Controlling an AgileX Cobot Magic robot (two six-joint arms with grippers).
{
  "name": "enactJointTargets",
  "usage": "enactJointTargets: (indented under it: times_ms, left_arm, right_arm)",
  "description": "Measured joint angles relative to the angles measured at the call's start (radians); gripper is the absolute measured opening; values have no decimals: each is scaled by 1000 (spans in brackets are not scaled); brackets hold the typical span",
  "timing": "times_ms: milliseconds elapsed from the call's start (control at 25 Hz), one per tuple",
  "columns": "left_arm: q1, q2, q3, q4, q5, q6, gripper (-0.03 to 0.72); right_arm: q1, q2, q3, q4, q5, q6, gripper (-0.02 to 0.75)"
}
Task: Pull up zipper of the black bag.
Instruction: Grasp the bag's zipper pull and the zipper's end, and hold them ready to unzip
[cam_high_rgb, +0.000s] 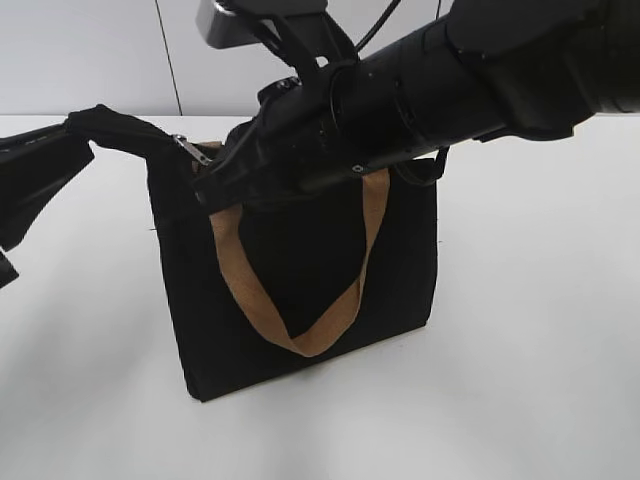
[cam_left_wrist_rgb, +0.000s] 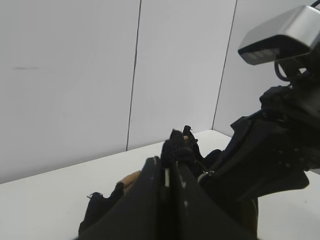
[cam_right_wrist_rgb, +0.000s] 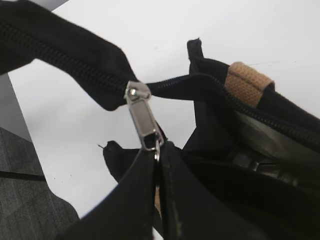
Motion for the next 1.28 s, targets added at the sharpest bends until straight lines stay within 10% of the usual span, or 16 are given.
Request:
enactJointTargets:
  times_ms: [1280]
  left_arm:
    - [-5,0,0,-28,64,-1,10]
  right_arm:
    - [-73,-21,-63,-269,112,197,-15]
